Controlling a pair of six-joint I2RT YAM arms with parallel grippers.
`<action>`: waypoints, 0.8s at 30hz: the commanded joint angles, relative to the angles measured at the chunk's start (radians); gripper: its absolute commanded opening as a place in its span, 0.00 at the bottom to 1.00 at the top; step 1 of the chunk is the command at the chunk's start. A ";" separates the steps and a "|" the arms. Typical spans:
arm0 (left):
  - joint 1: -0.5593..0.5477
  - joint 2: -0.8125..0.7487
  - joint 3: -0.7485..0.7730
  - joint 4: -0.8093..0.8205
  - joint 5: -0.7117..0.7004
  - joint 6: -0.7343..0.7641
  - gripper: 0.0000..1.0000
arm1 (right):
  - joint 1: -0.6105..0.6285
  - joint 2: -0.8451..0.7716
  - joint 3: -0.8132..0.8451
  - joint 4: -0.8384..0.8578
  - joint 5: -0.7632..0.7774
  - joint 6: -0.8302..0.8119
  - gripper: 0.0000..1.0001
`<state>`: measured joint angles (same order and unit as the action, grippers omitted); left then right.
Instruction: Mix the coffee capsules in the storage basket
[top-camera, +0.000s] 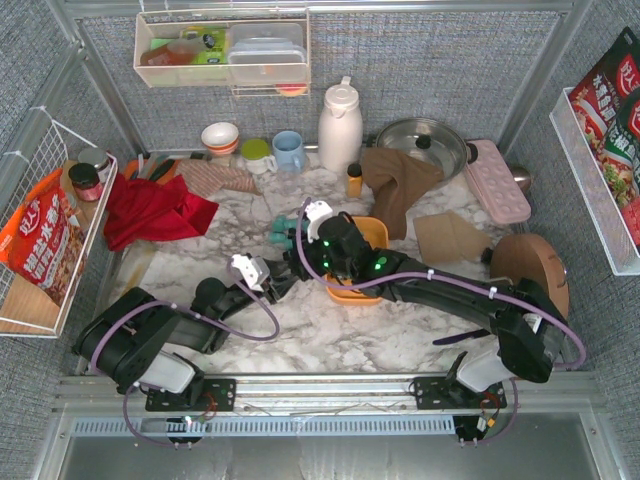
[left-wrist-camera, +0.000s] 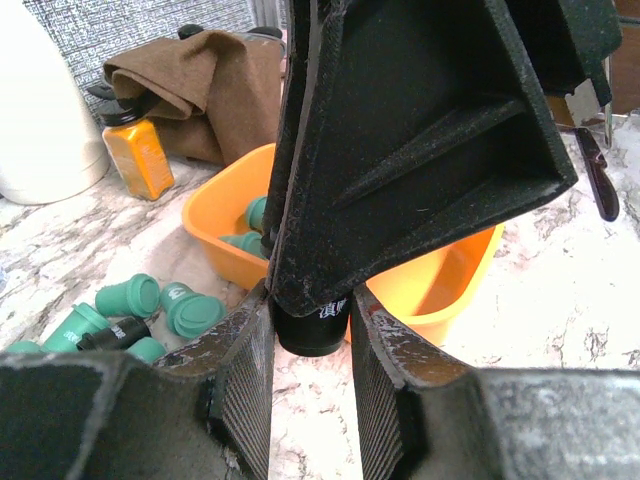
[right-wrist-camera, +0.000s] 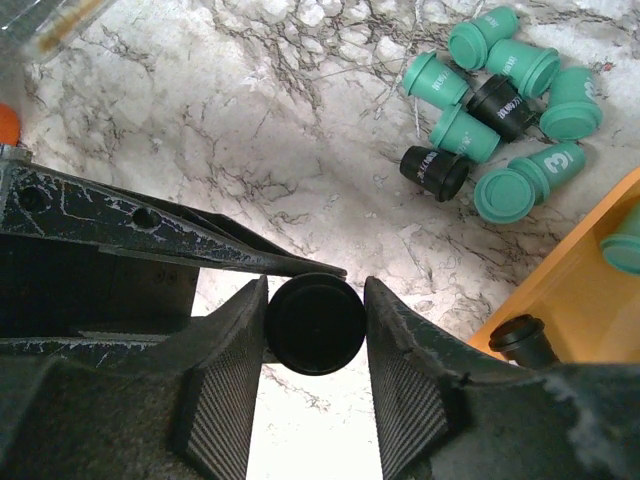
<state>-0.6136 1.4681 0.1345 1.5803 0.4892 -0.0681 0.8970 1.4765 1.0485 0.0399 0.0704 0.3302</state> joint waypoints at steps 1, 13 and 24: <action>-0.002 0.000 0.000 0.054 -0.001 0.003 0.23 | 0.002 -0.005 0.010 -0.004 0.004 0.004 0.41; -0.002 -0.004 -0.002 0.053 -0.044 -0.013 0.99 | 0.000 -0.025 0.020 -0.022 0.075 0.016 0.19; 0.000 -0.174 0.140 -0.529 -0.393 -0.098 0.99 | -0.025 -0.111 -0.088 -0.090 0.535 -0.060 0.19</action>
<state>-0.6151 1.3617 0.1707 1.4464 0.2852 -0.1158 0.8845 1.3609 0.9768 0.0040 0.4072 0.3187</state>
